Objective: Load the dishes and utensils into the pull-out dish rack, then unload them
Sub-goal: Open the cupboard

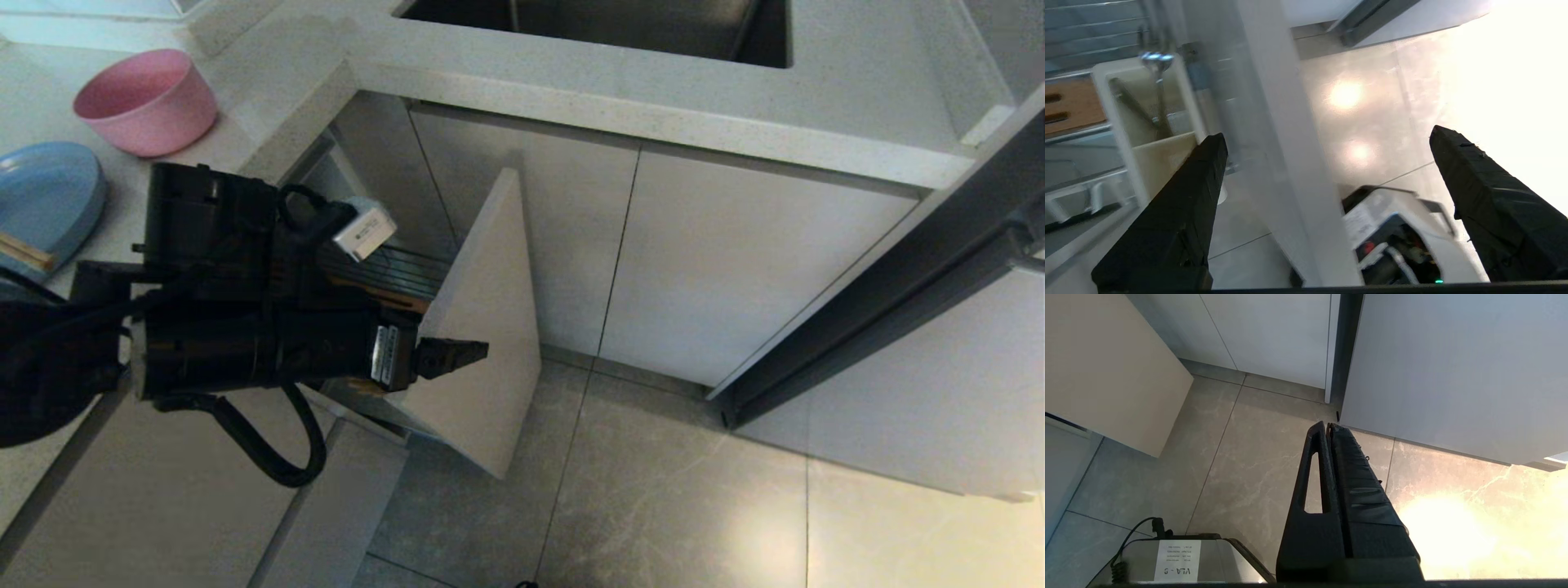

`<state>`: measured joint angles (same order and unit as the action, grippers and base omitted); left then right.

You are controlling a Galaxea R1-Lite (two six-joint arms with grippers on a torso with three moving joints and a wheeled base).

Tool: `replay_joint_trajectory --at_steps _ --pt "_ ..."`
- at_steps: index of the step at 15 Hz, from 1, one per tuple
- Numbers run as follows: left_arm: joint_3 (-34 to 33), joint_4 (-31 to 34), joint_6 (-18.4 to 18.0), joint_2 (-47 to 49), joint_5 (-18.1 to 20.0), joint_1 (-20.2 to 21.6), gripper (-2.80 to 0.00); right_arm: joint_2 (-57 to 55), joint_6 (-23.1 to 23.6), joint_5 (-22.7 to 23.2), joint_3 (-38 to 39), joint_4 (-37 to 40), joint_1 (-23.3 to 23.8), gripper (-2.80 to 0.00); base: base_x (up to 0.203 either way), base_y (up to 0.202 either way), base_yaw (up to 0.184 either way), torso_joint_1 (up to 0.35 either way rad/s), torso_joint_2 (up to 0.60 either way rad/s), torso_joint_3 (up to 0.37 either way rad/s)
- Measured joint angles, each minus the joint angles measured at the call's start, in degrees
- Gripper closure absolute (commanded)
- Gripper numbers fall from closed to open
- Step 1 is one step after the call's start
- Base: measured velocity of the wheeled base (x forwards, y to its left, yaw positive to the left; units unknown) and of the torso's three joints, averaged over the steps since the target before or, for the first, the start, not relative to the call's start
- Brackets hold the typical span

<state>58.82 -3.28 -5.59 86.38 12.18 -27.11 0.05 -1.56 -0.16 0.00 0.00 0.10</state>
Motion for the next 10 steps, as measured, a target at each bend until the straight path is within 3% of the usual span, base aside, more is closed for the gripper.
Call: replay_joint_trajectory --at_steps 10 --pt "4.7 0.0 2.2 4.6 -0.3 -4.0 -2.80 0.0 0.0 0.0 0.0 0.0 0.0 0.00 0.000 0.000 0.000 0.000 0.00 0.000"
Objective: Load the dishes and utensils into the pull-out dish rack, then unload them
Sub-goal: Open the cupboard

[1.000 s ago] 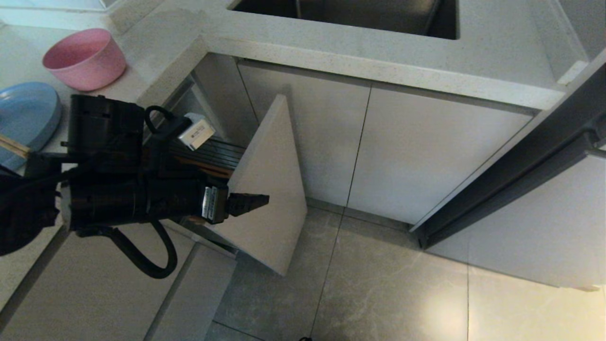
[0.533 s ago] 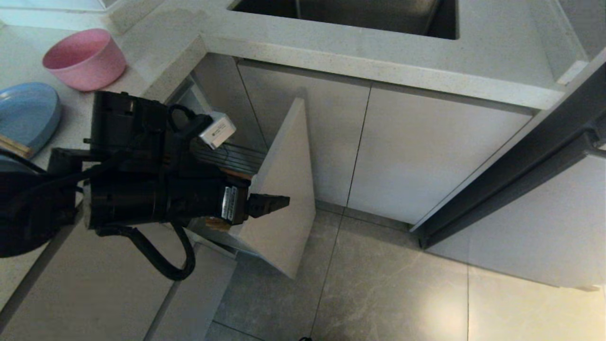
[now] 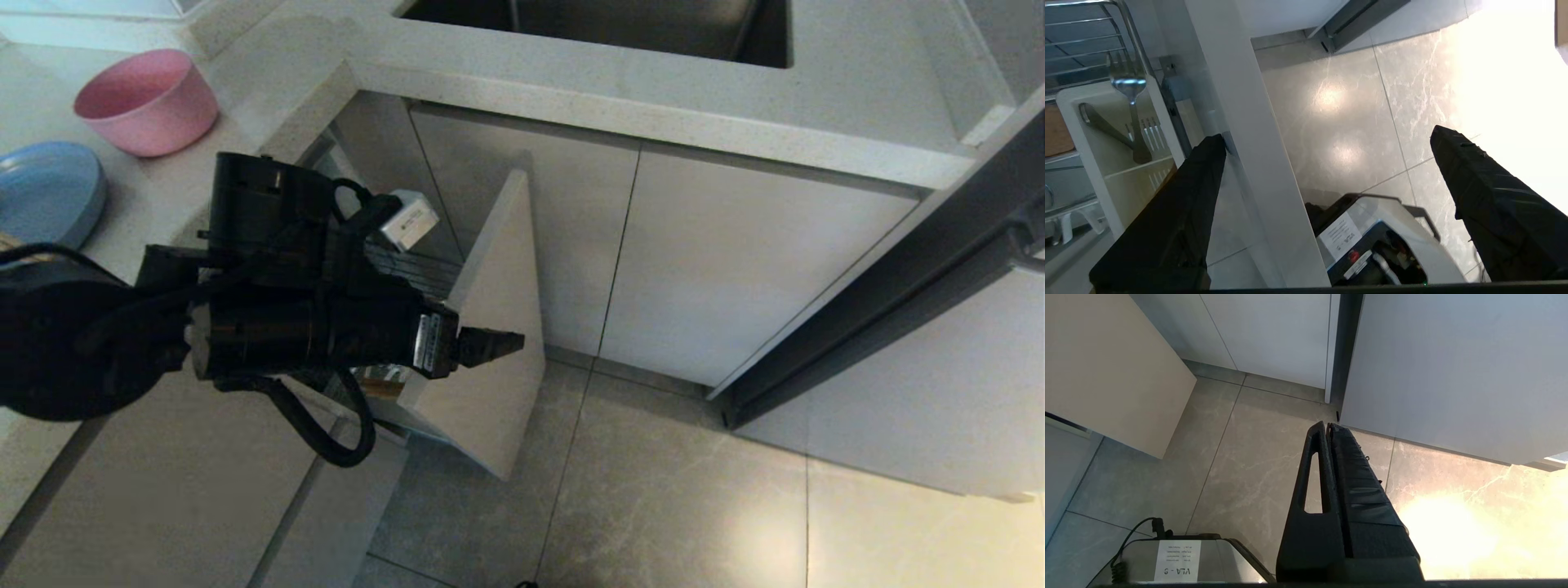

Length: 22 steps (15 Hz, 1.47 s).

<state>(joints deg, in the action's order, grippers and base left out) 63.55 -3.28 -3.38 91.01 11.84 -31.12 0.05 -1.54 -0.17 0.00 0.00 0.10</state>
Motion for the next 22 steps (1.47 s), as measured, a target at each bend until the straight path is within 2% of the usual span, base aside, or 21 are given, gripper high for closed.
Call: replay_joint_trajectory --at_steps 4,7,19,22 --pt "1.9 -0.2 0.7 2.6 0.3 -2.2 -2.80 0.0 0.0 0.0 0.0 0.0 0.0 0.00 0.000 0.000 0.000 0.000 0.00 0.000" --pt "2.6 -3.6 1.3 4.5 0.0 -3.4 -2.80 0.0 0.0 0.0 0.0 0.0 0.0 0.00 0.000 0.000 0.000 0.000 0.00 0.000" --pt "9.1 -3.8 3.2 9.4 -0.6 -9.8 -2.80 0.0 0.0 0.0 0.0 0.0 0.0 0.00 0.000 0.000 0.000 0.000 0.00 0.000" --pt "10.5 -3.8 5.2 10.1 -0.6 -11.5 -2.80 0.0 0.0 0.0 0.0 0.0 0.0 0.00 0.000 0.000 0.000 0.000 0.00 0.000"
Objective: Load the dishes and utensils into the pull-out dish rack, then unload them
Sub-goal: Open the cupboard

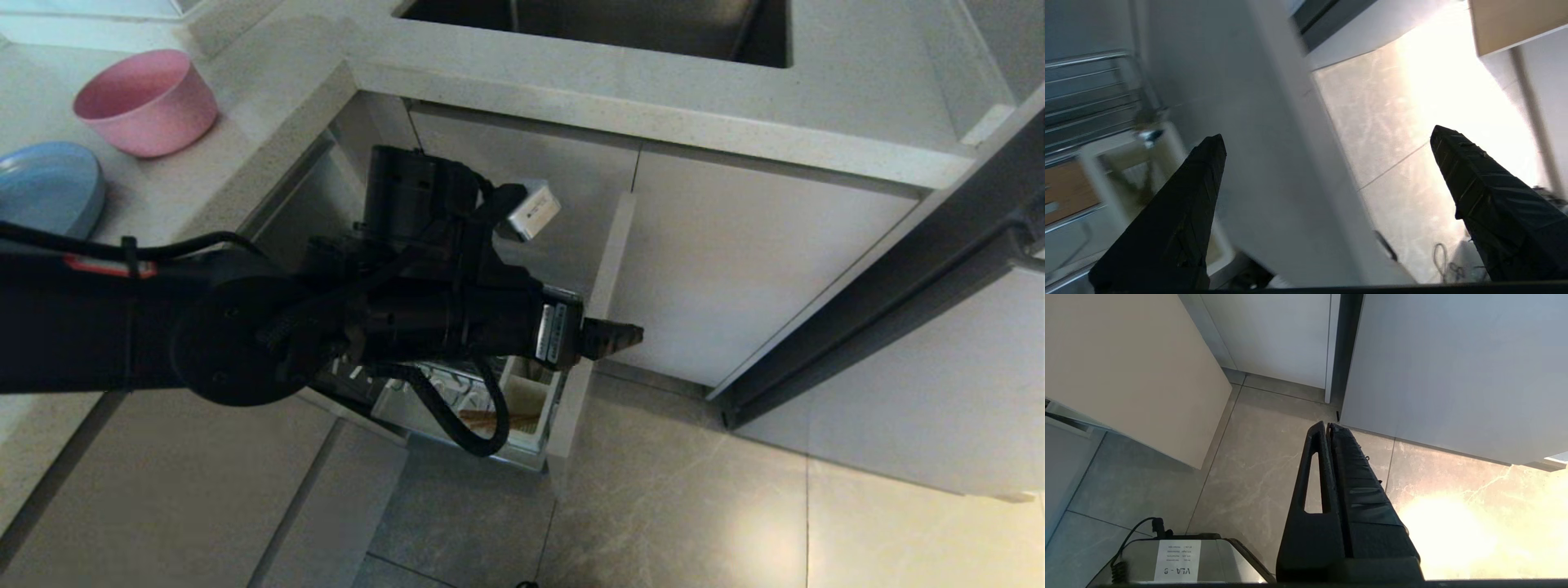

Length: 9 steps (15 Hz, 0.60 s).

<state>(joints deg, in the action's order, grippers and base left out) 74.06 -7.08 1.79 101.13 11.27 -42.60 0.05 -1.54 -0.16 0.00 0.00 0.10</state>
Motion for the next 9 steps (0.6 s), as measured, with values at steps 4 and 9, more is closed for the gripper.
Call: replay_joint_trajectory --at_steps 4,9 --pt "1.4 0.0 0.3 1.2 0.0 -1.9 -2.80 0.0 0.0 0.0 0.0 0.0 0.0 0.00 0.000 0.000 0.000 0.000 0.00 0.000" --pt "3.1 0.0 2.0 2.9 -0.2 -3.8 -2.80 0.0 0.0 0.0 0.0 0.0 0.0 0.00 0.000 0.000 0.000 0.000 0.00 0.000"
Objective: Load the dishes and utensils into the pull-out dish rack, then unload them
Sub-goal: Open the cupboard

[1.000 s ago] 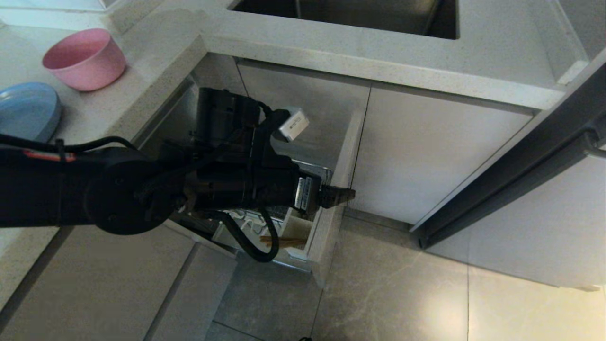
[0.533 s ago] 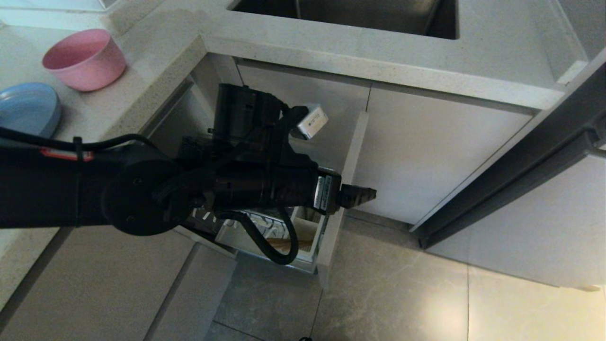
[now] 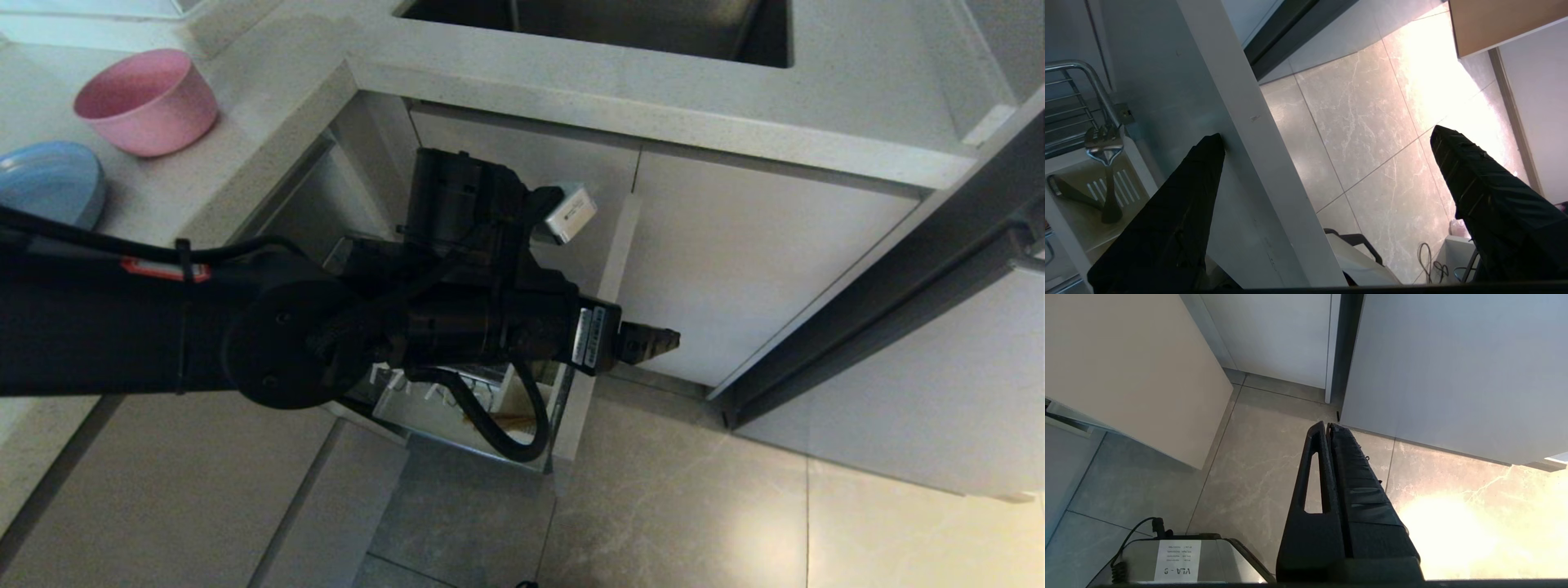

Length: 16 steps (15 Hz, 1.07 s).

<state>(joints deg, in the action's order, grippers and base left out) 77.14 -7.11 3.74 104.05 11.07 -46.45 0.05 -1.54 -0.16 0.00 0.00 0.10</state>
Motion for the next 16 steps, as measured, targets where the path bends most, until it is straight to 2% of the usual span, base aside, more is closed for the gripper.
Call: replay_joint_trajectory --at_steps 4,7,11,16 --pt "1.6 0.2 0.1 1.2 -0.2 -1.3 -2.80 0.0 0.0 0.0 0.0 0.0 0.0 0.00 0.000 0.000 0.000 0.000 0.00 0.000" --pt "3.5 0.4 2.0 1.9 -0.2 -2.3 -2.80 0.0 0.0 0.0 0.0 0.0 0.0 0.00 0.000 0.000 0.000 0.000 0.00 0.000" --pt "4.7 0.5 2.4 2.2 -0.2 -3.4 -2.80 0.0 0.0 0.0 0.0 0.0 0.0 0.00 0.000 0.000 0.000 0.000 0.00 0.000" --pt "4.6 0.4 2.2 1.3 -4.5 -3.8 -2.80 0.0 0.0 0.0 0.0 0.0 0.0 0.00 0.000 0.000 0.000 0.000 0.00 0.000"
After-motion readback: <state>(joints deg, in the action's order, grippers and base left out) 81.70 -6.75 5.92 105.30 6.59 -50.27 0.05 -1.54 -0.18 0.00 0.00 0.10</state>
